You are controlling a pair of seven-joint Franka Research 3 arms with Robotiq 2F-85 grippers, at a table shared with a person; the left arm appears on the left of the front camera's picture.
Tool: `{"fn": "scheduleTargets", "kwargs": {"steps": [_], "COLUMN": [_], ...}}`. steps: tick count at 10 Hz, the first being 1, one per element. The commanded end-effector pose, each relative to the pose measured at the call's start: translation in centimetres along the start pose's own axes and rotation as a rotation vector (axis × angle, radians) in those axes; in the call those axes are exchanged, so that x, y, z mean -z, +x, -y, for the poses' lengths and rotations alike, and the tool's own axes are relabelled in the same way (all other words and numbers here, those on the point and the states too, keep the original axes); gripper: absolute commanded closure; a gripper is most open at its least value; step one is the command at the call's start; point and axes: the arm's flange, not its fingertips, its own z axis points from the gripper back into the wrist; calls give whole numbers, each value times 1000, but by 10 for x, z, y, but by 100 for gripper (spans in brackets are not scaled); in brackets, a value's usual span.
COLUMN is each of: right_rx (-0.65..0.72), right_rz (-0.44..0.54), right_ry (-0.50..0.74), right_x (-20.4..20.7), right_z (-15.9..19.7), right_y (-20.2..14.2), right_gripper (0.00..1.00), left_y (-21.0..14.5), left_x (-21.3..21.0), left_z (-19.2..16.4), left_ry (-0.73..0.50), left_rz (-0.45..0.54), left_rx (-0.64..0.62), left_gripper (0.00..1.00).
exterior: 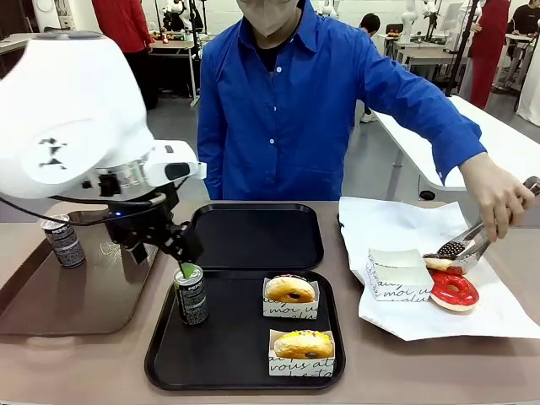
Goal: Set up donuts and drinks on trays.
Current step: Pick up one Pepsi coke and place it on the Flat Tray, then pick up one Pepsi coke from the Handle tray and place it on the Flat Tray without a Pepsi coke.
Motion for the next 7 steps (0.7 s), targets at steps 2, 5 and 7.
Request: {"fn": "scheduleTargets", "kwargs": {"steps": [2,5,7], "right_rx": [-20,-20,-20], "right_rz": [10,10,10], "right_ry": [11,11,11], "right_x": [0,0,0], "right_z": [-1,-1,-1], "right_y": [2,2,2], "right_gripper": [0,0,0], "left_y": [-29,-10,-10], "left_x": [-4,-4,-4], "left_z": [-23,-6,-6], "left_ry": [24,7,7], "left_rz": [-5,1,1], "left_rx": [-9,-7,-7], "left_gripper": [0,0,0]}}
